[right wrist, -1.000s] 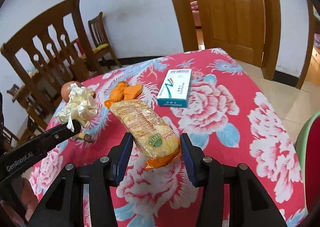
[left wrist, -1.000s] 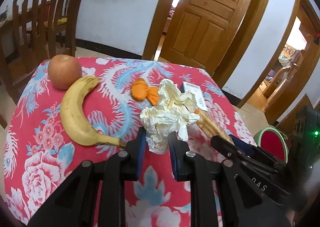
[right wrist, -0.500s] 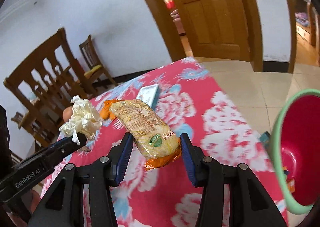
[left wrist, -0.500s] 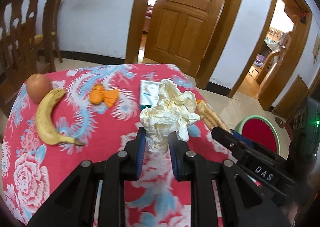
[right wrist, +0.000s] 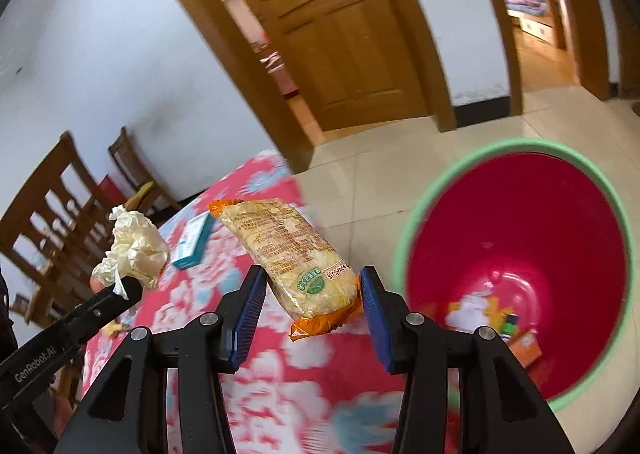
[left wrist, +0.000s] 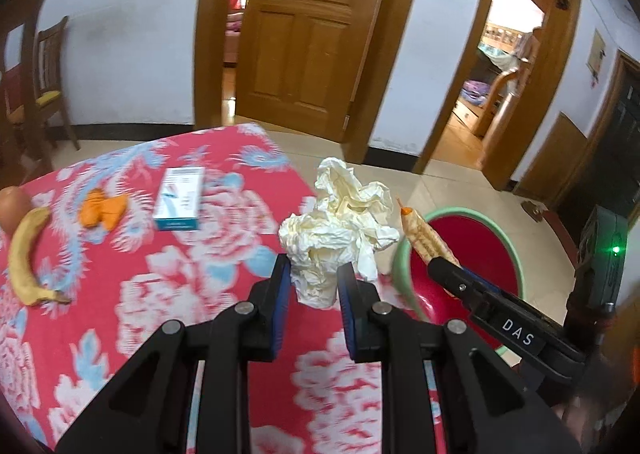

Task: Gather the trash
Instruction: 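Carry the crumpled paper and snack bar over the bucket with both tools, then open the left tool to drop the crumpled paper into the bucket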

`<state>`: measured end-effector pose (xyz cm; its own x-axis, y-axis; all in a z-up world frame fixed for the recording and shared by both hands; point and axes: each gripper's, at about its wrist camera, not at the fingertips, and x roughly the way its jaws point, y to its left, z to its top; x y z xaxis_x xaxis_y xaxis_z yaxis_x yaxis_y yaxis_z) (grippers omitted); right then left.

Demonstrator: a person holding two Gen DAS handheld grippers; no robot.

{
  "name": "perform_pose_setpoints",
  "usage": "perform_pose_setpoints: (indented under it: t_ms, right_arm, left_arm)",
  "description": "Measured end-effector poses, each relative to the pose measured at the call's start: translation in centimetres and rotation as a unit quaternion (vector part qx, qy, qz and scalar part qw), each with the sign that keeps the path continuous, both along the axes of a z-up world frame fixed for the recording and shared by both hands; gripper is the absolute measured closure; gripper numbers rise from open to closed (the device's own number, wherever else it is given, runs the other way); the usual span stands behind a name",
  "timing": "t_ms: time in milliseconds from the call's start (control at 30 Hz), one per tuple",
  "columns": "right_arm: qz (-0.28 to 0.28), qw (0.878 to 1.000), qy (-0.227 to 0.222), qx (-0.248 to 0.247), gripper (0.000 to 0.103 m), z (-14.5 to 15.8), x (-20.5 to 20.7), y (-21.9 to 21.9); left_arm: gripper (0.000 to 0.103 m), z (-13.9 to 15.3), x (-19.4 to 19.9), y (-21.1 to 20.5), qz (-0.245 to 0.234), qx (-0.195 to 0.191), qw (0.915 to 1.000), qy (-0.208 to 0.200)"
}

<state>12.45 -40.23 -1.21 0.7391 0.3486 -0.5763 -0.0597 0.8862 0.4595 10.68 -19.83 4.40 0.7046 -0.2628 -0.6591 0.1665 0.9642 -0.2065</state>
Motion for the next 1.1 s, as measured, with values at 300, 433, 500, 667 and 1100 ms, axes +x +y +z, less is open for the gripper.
perform_pose_setpoints:
  t_ms: [300,433,500,667,1100]
  right_arm:
    - [-0.04,0.999,0.005,0.018,0.053,-0.8,-1.5,-4.9]
    - [-0.049,0.999,0.005,0.015,0.053,-0.9,-2.1,-6.2]
    - [-0.054,0.998,0.004,0.014,0.053,-0.9,-2.3,-7.0]
    - [-0.07,0.997,0.008,0.019,0.053,-1.6,-2.6,-9.3]
    - [-0.104,0.993,0.033,0.037,0.053,-4.1,-3.7,-14.3]
  left_arm:
    - [0.081,-1.3,0.2,-4.7,-0.032,0.008,0.9994,0.006]
    - [0.081,-1.8,0.8,-6.4,-0.041,0.004,0.9991,0.012]
    - [0.081,-2.1,1.0,-7.4,-0.048,0.004,0.9987,0.015]
    - [0.081,-2.8,1.1,-10.0,-0.067,0.01,0.9976,0.018]
    - [0.081,-5.5,1.8,-15.2,-0.101,0.009,0.9942,0.037]
